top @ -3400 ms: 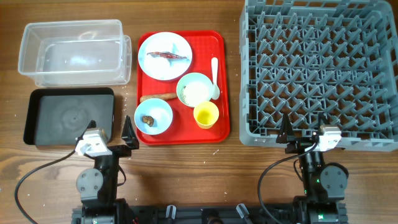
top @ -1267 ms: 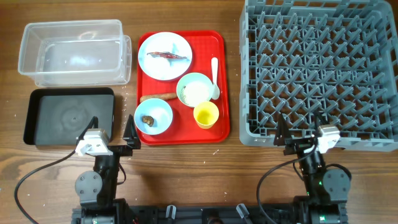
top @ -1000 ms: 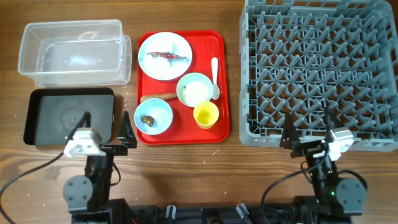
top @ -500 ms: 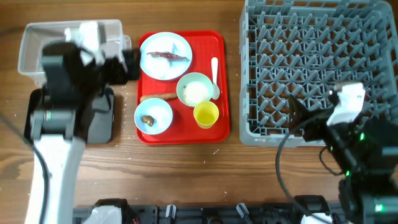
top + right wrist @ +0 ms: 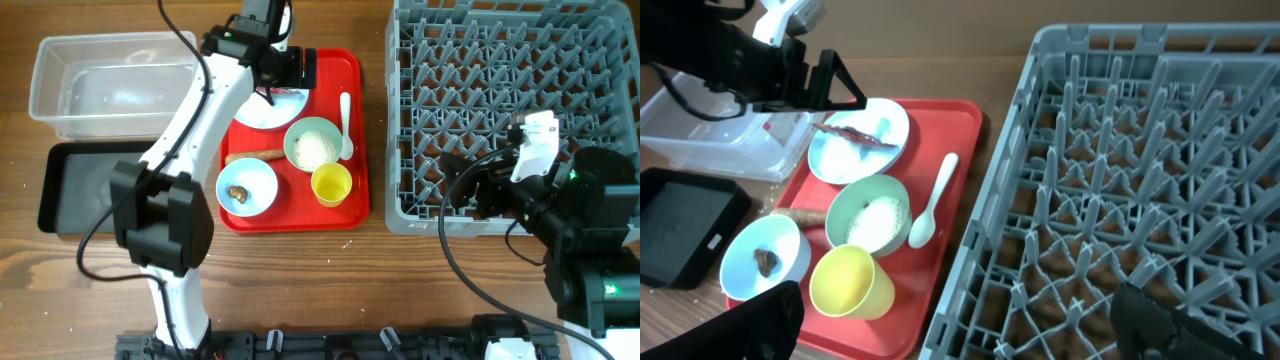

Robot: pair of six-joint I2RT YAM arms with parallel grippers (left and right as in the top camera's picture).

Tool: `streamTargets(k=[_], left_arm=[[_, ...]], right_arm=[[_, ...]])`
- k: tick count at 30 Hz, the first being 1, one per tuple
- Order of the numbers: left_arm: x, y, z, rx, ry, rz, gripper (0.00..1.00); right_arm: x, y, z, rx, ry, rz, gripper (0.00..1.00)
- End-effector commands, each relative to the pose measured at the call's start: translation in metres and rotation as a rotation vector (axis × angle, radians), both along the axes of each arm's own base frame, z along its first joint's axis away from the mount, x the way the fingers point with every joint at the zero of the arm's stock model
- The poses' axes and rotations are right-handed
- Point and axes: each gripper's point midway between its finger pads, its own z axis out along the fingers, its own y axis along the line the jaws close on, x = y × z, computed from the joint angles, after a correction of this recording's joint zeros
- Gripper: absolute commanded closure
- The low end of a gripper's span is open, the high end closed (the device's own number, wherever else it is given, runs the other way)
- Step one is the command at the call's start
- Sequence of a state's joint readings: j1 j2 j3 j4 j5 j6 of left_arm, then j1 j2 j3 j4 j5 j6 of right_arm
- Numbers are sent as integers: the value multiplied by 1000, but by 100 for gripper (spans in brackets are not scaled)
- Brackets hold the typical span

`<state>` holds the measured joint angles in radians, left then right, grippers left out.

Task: Sort waste into correct bins and load items into the dishwasher rack
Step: 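Grasp the red wrapper and tissue with the left gripper and lift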

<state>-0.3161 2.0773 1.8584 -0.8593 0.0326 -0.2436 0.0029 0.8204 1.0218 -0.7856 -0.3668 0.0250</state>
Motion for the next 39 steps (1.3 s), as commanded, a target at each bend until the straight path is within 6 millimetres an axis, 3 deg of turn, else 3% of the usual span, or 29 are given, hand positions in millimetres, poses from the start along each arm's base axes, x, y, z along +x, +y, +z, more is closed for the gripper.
streamTargets(k=[1, 4, 9, 15, 19, 21, 22, 24, 27, 33, 34, 36, 39], left_arm=[[17, 43, -22, 5, 23, 419, 0], [24, 53, -35, 6, 19, 511, 0], [28, 52, -62, 25, 44, 518, 0], [30, 54, -111, 65, 99, 521, 4], [30, 54, -133, 87, 120, 512, 39], [30, 54, -135, 87, 121, 512, 79], [30, 54, -135, 88, 122, 511, 92], [30, 54, -134, 86, 120, 510, 96], [33, 47, -101, 59, 81, 435, 96], [20, 59, 44, -37, -117, 444, 96], [18, 64, 57, -45, -136, 453, 96], [13, 90, 85, -45, -183, 505, 96], [17, 142, 88, 1, -207, 619, 96]], right_arm=[[2, 3, 1, 23, 20, 12, 0], [8, 3, -11, 24, 69, 11, 0], [19, 5, -33, 51, 170, 5, 0], [29, 6, -56, 53, 257, 4, 0], [30, 6, -59, 52, 267, 4, 0], [30, 6, -59, 52, 266, 4, 0], [30, 6, -59, 52, 267, 4, 0], [30, 6, -59, 52, 266, 4, 0], [31, 6, -58, 52, 258, 5, 0], [33, 6, -56, 51, 248, 5, 0], [33, 6, -56, 51, 248, 5, 0], [33, 6, -56, 52, 249, 4, 0], [33, 6, -56, 52, 249, 4, 0]])
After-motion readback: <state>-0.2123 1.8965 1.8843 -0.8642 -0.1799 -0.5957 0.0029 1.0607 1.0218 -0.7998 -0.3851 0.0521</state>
